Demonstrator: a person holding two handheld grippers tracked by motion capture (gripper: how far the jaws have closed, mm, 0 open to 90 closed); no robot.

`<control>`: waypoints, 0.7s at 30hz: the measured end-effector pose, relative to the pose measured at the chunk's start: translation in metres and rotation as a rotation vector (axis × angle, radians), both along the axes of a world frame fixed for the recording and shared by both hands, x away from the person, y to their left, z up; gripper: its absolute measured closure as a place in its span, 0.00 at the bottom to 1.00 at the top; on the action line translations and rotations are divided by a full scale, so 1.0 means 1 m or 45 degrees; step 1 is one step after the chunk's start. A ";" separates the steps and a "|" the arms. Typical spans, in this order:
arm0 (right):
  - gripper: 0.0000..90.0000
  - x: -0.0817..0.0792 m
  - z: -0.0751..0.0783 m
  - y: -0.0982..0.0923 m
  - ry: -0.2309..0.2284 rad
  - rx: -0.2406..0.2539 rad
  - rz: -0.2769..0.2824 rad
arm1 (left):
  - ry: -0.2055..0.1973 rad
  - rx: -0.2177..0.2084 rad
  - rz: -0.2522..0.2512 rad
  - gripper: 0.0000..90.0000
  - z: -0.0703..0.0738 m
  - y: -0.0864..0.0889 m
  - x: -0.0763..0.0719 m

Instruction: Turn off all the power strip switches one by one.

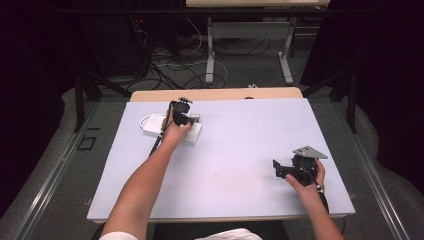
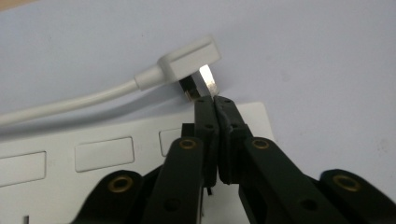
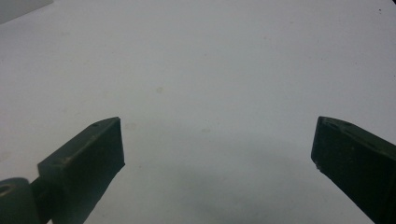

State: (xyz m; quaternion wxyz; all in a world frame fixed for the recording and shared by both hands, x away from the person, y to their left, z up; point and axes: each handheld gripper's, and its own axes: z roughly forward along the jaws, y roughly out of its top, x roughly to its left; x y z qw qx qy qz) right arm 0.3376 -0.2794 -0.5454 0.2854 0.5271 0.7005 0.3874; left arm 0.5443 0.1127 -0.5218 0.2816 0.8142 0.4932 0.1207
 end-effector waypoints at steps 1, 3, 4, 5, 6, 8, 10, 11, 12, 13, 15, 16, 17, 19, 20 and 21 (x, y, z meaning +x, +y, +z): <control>0.02 0.000 0.000 0.000 -0.004 0.001 0.002 | -0.001 -0.003 0.000 1.00 0.000 0.000 0.000; 0.02 0.000 0.000 0.000 -0.005 0.002 0.002 | -0.004 -0.005 0.001 1.00 0.000 0.000 0.000; 0.02 0.000 0.000 0.000 -0.002 0.002 -0.002 | -0.004 -0.003 0.001 1.00 0.000 0.000 0.000; 0.02 0.000 0.000 0.000 -0.002 -0.002 -0.002 | -0.004 -0.003 0.001 1.00 0.000 0.000 -0.001; 0.02 0.000 0.000 0.000 -0.004 -0.005 0.003 | -0.004 -0.003 0.001 1.00 0.000 0.000 -0.001; 0.02 0.000 0.000 0.000 -0.004 -0.007 0.004 | -0.004 -0.004 0.002 1.00 0.000 0.000 -0.001; 0.02 0.000 0.000 0.000 -0.004 -0.007 0.003 | -0.006 -0.001 0.000 1.00 0.000 0.000 -0.001; 0.02 0.000 0.000 0.000 -0.002 -0.002 -0.001 | -0.012 0.005 0.001 1.00 0.000 0.000 -0.001; 0.02 0.000 0.000 0.000 -0.002 -0.002 -0.003 | -0.014 0.012 0.002 1.00 0.000 -0.001 -0.002; 0.02 0.000 0.000 0.000 -0.002 0.000 -0.003 | -0.023 0.015 -0.003 1.00 0.000 -0.001 -0.002; 0.02 0.000 0.000 -0.001 -0.006 0.002 0.000 | -0.025 0.022 -0.015 0.99 0.000 -0.001 -0.003; 0.02 0.000 0.000 -0.002 -0.007 -0.002 0.000 | -0.024 0.021 -0.012 0.98 0.000 -0.001 -0.004; 0.02 0.000 0.000 -0.002 -0.007 -0.002 0.000 | -0.024 0.018 -0.013 0.98 0.000 0.000 -0.005; 0.02 0.000 0.000 -0.002 -0.009 -0.002 -0.001 | -0.020 0.020 -0.016 0.96 0.001 0.000 -0.007; 0.02 0.000 0.000 -0.002 -0.010 0.002 -0.003 | -0.026 0.015 -0.026 0.94 0.001 0.001 -0.008; 0.02 0.000 0.001 -0.002 -0.010 0.006 -0.004 | -0.023 0.010 -0.025 0.94 0.003 0.001 -0.010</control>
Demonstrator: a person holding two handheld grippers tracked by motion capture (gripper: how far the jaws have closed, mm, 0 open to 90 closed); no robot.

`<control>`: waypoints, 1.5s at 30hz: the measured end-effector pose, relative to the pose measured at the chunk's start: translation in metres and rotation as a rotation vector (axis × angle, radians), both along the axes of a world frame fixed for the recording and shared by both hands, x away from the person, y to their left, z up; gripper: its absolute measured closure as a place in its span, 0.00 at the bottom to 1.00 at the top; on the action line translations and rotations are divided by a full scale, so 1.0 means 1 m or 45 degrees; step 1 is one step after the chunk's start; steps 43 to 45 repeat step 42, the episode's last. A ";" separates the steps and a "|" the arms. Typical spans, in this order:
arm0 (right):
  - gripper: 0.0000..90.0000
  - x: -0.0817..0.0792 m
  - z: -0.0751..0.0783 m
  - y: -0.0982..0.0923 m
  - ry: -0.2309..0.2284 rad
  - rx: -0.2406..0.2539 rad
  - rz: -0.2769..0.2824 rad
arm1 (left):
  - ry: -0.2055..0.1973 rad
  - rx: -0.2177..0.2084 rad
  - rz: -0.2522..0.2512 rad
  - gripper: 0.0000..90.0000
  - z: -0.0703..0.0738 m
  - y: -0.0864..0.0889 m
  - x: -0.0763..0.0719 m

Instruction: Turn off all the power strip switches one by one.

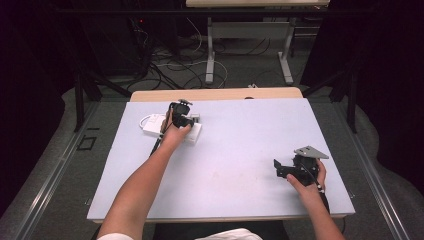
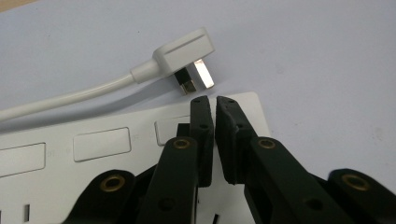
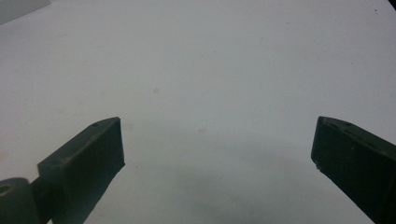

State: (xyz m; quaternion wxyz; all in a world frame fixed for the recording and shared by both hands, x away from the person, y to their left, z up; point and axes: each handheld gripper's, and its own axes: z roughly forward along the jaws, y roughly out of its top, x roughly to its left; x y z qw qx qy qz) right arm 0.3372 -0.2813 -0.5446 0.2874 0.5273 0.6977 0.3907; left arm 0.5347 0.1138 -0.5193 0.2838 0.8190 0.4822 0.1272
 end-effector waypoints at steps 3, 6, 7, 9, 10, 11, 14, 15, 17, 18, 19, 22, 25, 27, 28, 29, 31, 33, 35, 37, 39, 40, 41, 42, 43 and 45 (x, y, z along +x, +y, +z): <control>0.02 0.000 0.000 0.000 0.000 -0.008 0.001 | -0.017 -0.034 -0.024 0.91 0.005 0.002 -0.005; 0.02 0.000 0.001 0.000 0.000 -0.008 0.000 | -0.051 -0.051 -0.031 0.89 0.011 0.004 -0.011; 0.02 0.000 0.001 0.000 0.000 -0.008 0.000 | -0.050 -0.049 -0.034 0.87 0.013 0.004 -0.013; 0.02 0.000 0.001 0.000 -0.003 -0.008 0.005 | -0.047 -0.074 -0.052 0.84 0.015 0.006 -0.016; 0.02 0.000 0.001 0.000 -0.003 -0.008 0.006 | -0.048 -0.087 -0.050 0.82 0.015 0.007 -0.019; 0.02 0.000 0.001 0.001 -0.009 -0.008 0.000 | -0.053 -0.091 -0.059 0.79 0.016 0.008 -0.021; 0.02 0.000 0.000 0.001 -0.006 -0.010 0.004 | -0.071 -0.126 -0.066 0.70 0.019 0.011 -0.028; 0.02 -0.001 0.000 0.001 -0.004 -0.010 0.002 | -0.083 -0.130 -0.073 0.63 0.021 0.012 -0.032; 0.02 -0.001 0.001 0.001 0.000 -0.023 0.010 | -0.105 -0.139 -0.093 0.60 0.024 0.013 -0.037; 0.02 -0.001 0.001 0.001 -0.001 -0.019 0.009 | -0.120 -0.143 -0.109 0.57 0.025 0.013 -0.040; 0.02 -0.001 0.001 0.001 -0.003 -0.009 0.006 | -0.126 -0.147 -0.110 0.53 0.026 0.013 -0.043; 0.02 -0.001 0.001 0.002 -0.009 -0.006 -0.002 | -0.167 -0.168 -0.136 0.44 0.029 0.015 -0.054; 0.02 -0.001 0.001 0.001 -0.011 -0.017 0.005 | -0.223 -0.203 -0.157 0.37 0.030 0.018 -0.065; 0.02 -0.001 0.002 0.002 -0.006 -0.005 0.009 | -0.235 -0.243 -0.148 0.33 0.031 0.022 -0.073; 0.02 -0.001 0.002 0.001 -0.008 -0.011 0.010 | -0.246 -0.243 -0.147 0.31 0.031 0.024 -0.076; 0.02 -0.002 0.001 0.002 -0.007 -0.007 0.003 | -0.252 -0.243 -0.143 0.30 0.032 0.026 -0.080; 0.02 -0.001 0.001 0.001 -0.003 -0.016 0.011 | -0.265 -0.272 -0.135 0.30 0.033 0.032 -0.088; 0.02 -0.001 0.001 0.002 -0.005 -0.010 0.012 | -0.277 -0.288 -0.112 0.28 0.034 0.038 -0.096; 0.02 -0.001 0.001 0.002 -0.004 -0.009 0.011 | -0.265 -0.306 -0.118 0.27 0.033 0.045 -0.104; 0.02 -0.002 0.001 0.003 -0.003 -0.008 0.012 | -0.273 -0.323 -0.119 0.27 0.030 0.050 -0.112; 0.02 -0.002 0.001 0.002 0.000 -0.007 0.011 | -0.256 -0.339 -0.107 0.24 0.028 0.056 -0.120; 0.02 -0.002 0.001 0.002 -0.003 -0.010 0.003 | -0.257 -0.350 -0.106 0.20 0.028 0.058 -0.123; 0.02 -0.001 0.001 0.002 -0.007 -0.010 0.004 | -0.253 -0.363 -0.101 0.19 0.027 0.060 -0.127; 0.02 -0.001 0.001 0.002 0.000 -0.012 0.009 | -0.250 -0.368 -0.097 0.18 0.027 0.061 -0.129; 0.02 -0.001 0.001 0.002 0.000 -0.012 0.009 | -0.250 -0.368 -0.097 0.18 0.027 0.061 -0.129; 0.02 -0.001 0.001 0.002 0.000 -0.012 0.009 | -0.250 -0.368 -0.097 0.18 0.027 0.061 -0.129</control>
